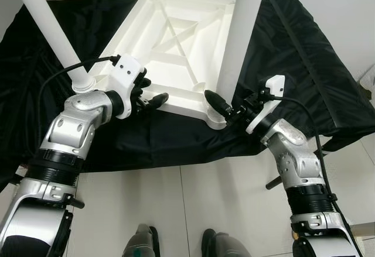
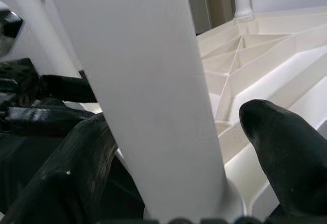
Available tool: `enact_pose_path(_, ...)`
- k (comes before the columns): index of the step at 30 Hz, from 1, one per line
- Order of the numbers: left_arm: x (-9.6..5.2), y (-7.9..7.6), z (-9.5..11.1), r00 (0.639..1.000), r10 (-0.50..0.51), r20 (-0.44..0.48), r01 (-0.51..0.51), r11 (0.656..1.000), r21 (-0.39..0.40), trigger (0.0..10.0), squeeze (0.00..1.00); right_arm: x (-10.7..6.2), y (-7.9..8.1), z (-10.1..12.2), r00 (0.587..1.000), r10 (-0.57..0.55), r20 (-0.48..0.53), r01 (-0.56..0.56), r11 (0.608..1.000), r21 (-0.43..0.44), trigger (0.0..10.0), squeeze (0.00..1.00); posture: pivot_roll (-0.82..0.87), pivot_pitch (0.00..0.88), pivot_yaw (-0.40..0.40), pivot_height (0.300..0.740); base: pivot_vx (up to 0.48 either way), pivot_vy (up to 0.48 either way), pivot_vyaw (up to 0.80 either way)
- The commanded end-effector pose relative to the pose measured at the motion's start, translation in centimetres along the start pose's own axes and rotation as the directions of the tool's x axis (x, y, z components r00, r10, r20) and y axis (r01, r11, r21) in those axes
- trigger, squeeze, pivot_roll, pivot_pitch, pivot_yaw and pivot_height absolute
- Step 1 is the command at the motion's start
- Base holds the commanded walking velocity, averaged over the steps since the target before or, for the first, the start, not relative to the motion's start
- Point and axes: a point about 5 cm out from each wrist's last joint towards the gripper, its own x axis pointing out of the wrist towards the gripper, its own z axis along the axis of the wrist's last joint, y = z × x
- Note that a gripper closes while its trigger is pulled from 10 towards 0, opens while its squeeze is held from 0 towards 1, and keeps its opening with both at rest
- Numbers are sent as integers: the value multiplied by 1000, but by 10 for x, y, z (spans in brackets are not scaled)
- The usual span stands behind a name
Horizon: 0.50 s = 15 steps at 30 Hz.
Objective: Building children table
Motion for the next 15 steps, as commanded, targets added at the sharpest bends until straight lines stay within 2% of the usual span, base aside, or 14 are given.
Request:
enact_pose_path(1,-1,4,-3,998,67,12,-67,998,-19,10000,0,0,5,-2,1000,-2,-2,2,1000,-22,10000,0,-45,121,56,740,0,0,0)
enact_pose_path(6,-2,8,0,994,101,38,-100,994,-42,10000,0,1,6,-1,1000,-19,-7,19,1000,-20,10000,0,-63,115,56,740,0,0,0)
enact_pose_path(9,-3,11,1,992,118,47,-116,993,-29,10000,0,1,6,-1,999,-27,-18,26,999,-25,10000,0,-69,117,54,740,0,0,0)
enact_pose_path(12,-3,13,1,991,124,48,-124,992,-12,10000,0,1,5,2,1000,-30,-1,30,997,-71,10000,0,-68,119,53,740,0,0,0)
enact_pose_path(15,-2,10,-2,992,118,38,-119,992,32,10000,0,-3,6,2,1000,-3,-1,3,998,-57,10000,0,-65,121,52,740,0,0,0)
